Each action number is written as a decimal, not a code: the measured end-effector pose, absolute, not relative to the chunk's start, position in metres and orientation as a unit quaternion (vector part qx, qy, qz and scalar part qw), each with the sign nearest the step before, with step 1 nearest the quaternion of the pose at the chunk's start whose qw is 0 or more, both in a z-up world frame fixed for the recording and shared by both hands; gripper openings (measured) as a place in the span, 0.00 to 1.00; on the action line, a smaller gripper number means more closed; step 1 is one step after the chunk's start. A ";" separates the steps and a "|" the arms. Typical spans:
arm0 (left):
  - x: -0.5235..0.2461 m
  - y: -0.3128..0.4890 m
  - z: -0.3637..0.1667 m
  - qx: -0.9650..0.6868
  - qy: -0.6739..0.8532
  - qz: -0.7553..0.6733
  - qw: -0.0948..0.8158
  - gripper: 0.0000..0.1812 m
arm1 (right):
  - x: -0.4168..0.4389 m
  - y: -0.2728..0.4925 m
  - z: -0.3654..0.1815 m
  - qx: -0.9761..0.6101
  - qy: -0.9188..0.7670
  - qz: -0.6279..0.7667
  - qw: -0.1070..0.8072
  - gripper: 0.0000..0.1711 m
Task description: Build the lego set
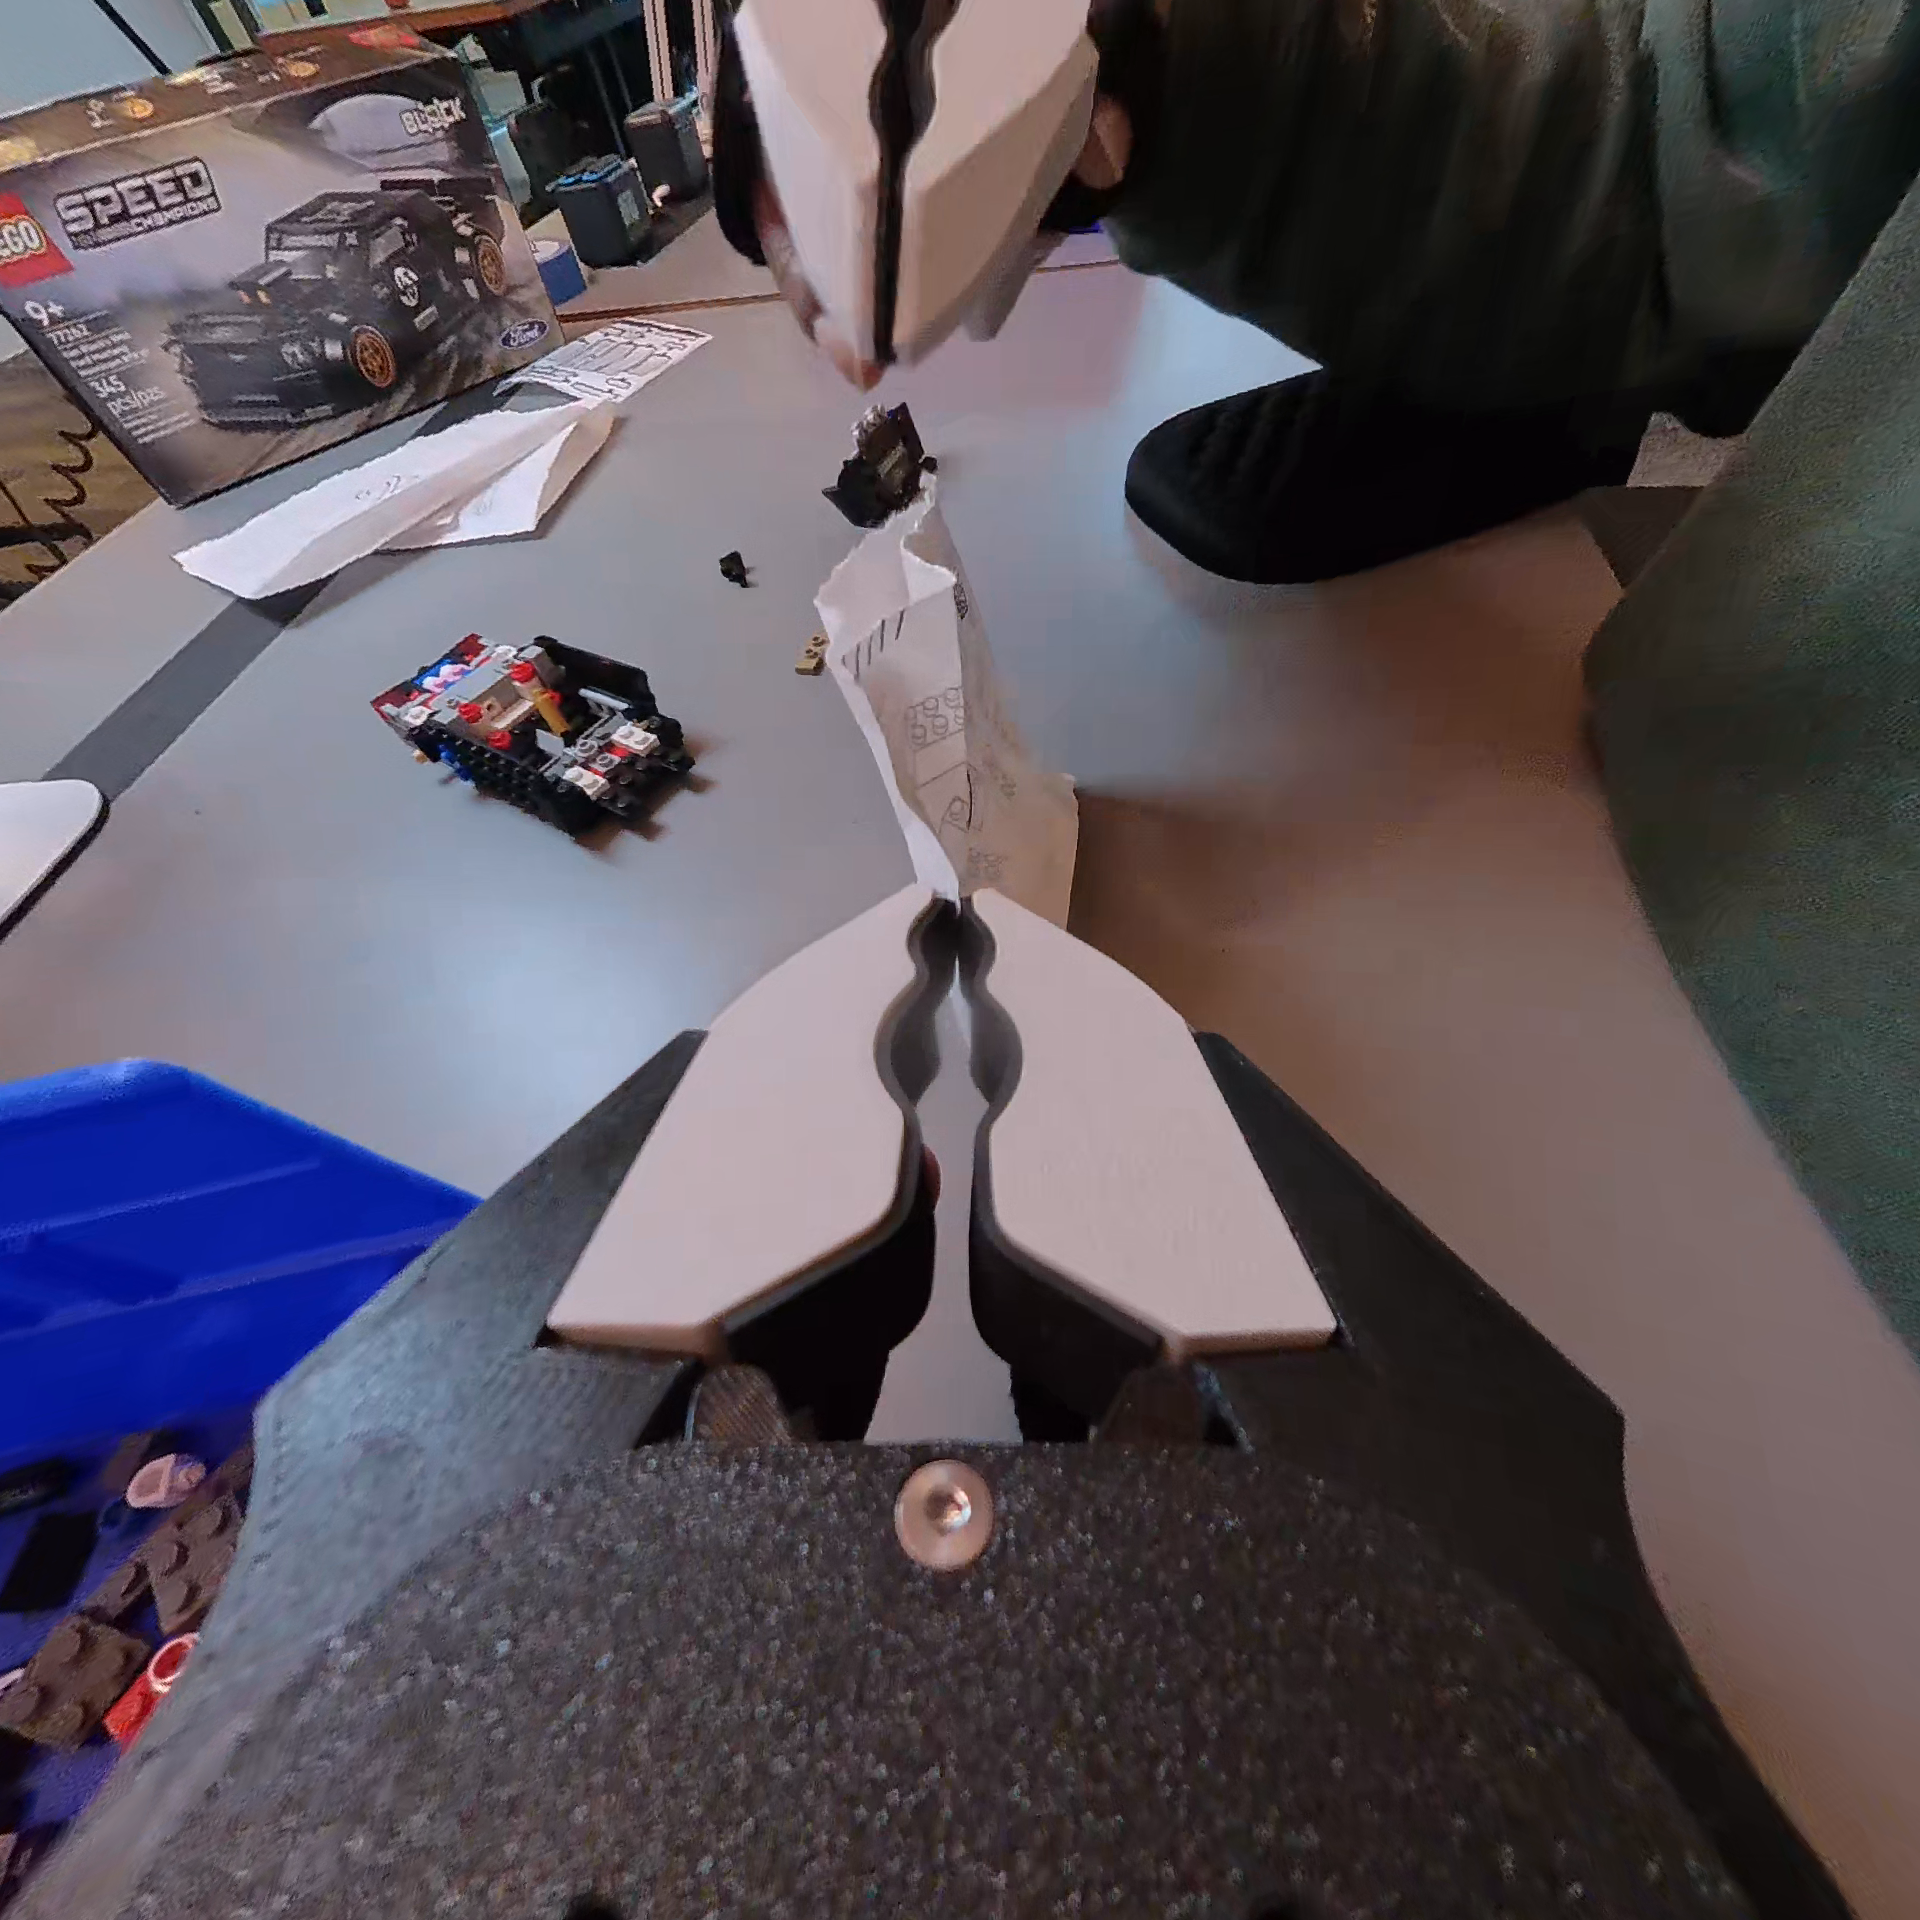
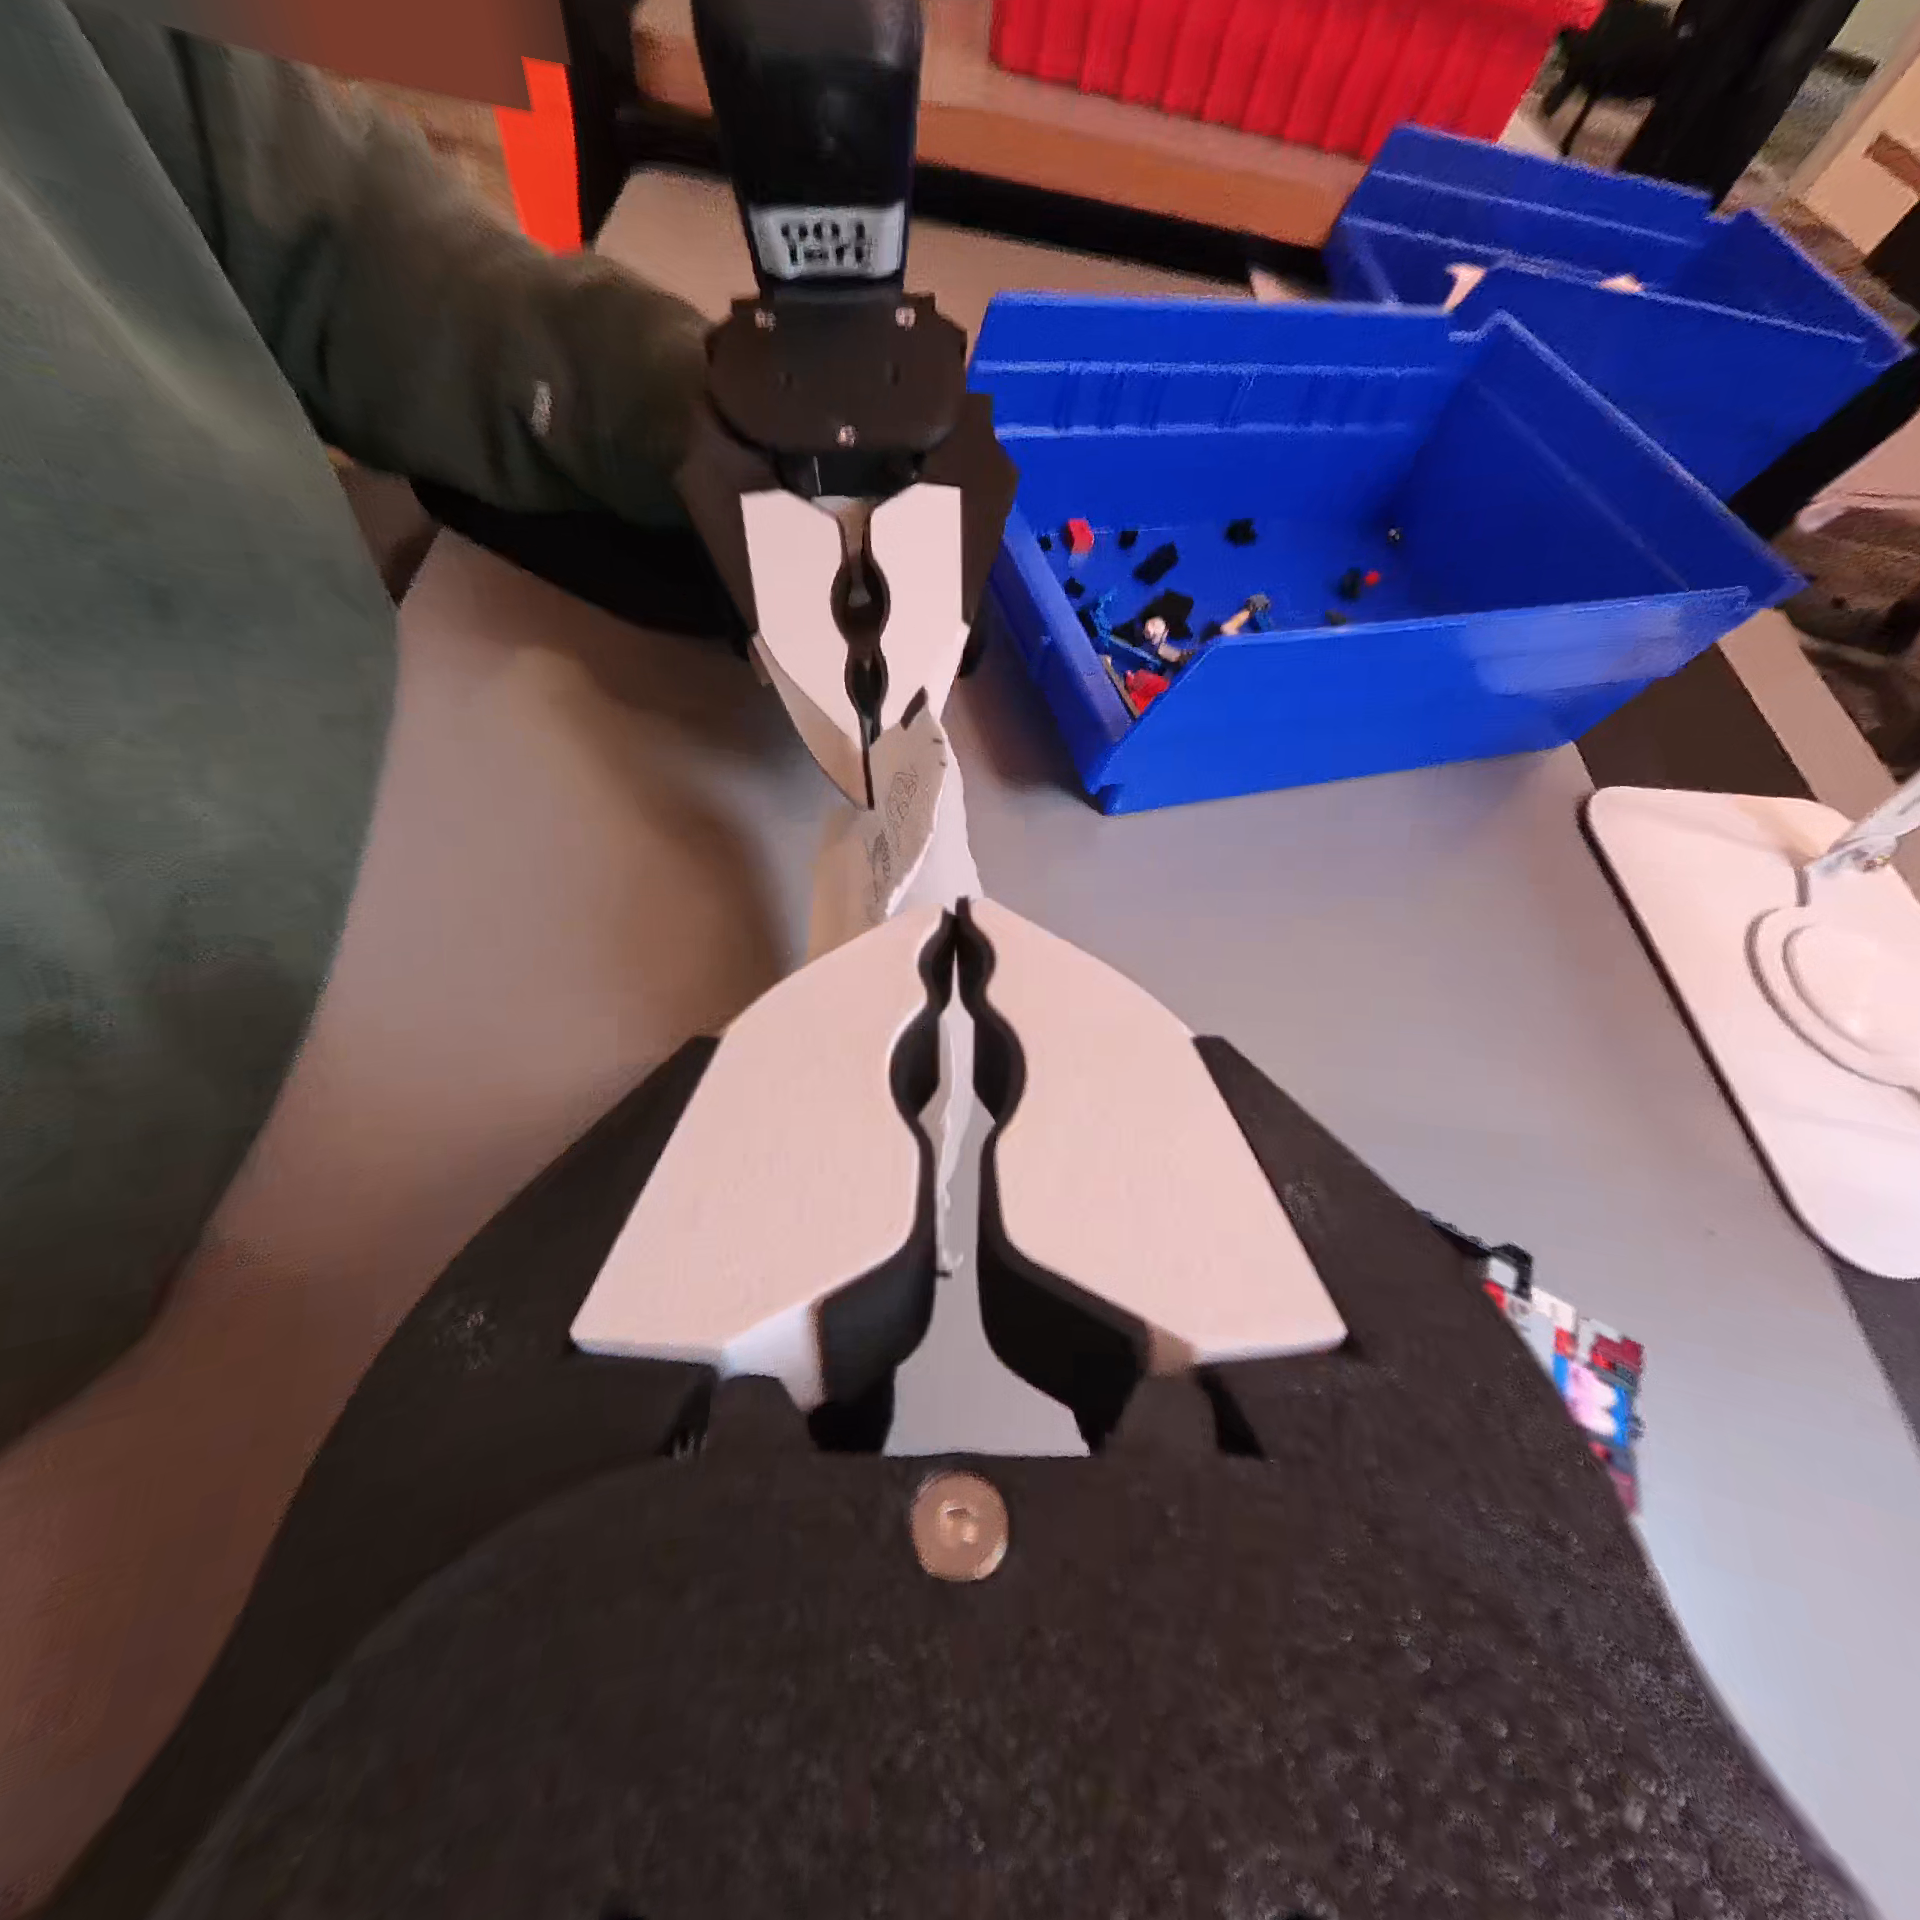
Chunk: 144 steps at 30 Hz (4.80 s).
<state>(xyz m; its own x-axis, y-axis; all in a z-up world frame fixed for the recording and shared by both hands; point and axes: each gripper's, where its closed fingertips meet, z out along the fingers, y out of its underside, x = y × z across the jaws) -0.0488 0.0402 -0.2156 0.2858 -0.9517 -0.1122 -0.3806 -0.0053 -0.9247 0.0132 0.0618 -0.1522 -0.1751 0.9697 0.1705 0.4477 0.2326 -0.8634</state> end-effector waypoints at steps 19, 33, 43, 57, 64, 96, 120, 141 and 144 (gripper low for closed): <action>-0.039 0.034 -0.197 -0.606 0.537 -0.241 0.535 0.00 | -0.018 0.036 -0.221 -0.439 -0.853 0.182 0.217 0.03; -0.022 0.020 -0.199 -0.587 0.560 -0.246 0.530 0.01 | 0.000 -0.006 -0.228 -0.508 -0.761 0.394 0.089 0.27; -0.019 0.016 -0.197 -0.574 0.560 -0.275 0.530 0.00 | -0.003 0.001 -0.234 -0.549 -0.710 0.419 0.140 0.09; -0.002 0.003 -0.203 -0.576 0.571 -0.290 0.508 0.00 | -0.005 -0.037 -0.242 -0.541 -0.691 0.469 0.095 0.09; 0.005 -0.015 -0.203 -0.556 0.578 -0.366 0.472 0.04 | 0.007 -0.073 -0.221 -0.495 -0.622 0.606 -0.008 0.17; -0.004 -0.033 -0.224 -0.650 0.482 -0.533 0.246 0.00 | 0.005 -0.023 -0.198 -0.555 -0.579 0.545 0.244 0.00; -0.018 0.008 -0.189 -0.653 0.407 -0.516 0.376 0.09 | -0.020 0.006 -0.203 -0.583 -0.565 0.475 0.339 0.05; -0.026 0.001 -0.173 -0.621 0.430 -0.521 0.398 0.12 | -0.013 0.006 -0.220 -0.544 -0.661 0.348 0.382 0.17; -0.024 -0.008 -0.171 -0.608 0.455 -0.512 0.401 0.18 | -0.016 0.005 -0.214 -0.542 -0.649 0.368 0.387 0.02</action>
<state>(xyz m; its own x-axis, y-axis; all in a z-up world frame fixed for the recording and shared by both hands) -0.0241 -0.0081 -0.1706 0.0616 -0.9641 0.2583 -0.1420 -0.2647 -0.9538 -0.0157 0.0049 -0.2141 -0.1123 0.9883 0.1033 0.4193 0.1414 -0.8968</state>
